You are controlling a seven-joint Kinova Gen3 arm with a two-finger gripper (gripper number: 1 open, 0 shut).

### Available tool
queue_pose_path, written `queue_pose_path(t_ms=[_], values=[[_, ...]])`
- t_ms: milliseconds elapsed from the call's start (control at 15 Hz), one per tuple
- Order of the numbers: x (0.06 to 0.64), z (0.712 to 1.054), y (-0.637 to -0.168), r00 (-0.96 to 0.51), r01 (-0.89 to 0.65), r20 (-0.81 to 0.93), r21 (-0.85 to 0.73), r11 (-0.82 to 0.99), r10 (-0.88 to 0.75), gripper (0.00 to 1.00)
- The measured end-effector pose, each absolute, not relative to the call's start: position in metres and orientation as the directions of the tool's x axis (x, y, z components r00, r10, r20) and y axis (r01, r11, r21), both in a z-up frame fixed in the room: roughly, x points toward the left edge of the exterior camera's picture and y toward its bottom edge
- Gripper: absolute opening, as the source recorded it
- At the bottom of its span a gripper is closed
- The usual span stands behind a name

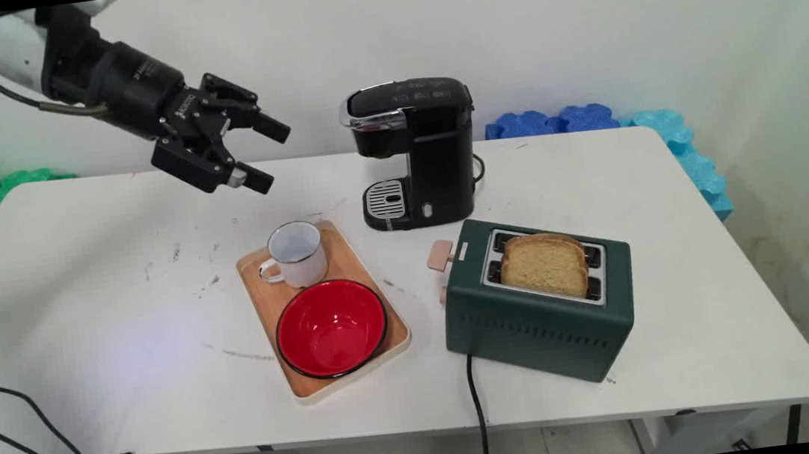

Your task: Press the toaster switch

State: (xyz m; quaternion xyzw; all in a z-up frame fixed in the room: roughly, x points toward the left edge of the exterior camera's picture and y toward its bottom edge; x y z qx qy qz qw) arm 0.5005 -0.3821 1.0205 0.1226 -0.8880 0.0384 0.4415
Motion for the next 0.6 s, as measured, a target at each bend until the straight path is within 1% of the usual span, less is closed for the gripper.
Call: queue_pose_path(t_ms=[267, 467, 600], values=[[0.478, 1.035, -0.390, -0.600, -0.203, 0.788, 0.018, 0.979, -0.139, 1.00], [0.447, 1.051, -0.402, -0.621, -0.164, 0.777, 0.004, 0.986, -0.107, 1.00], [0.427, 1.056, -0.411, -0.639, -0.140, 0.765, -0.017, 0.990, -0.077, 1.00]])
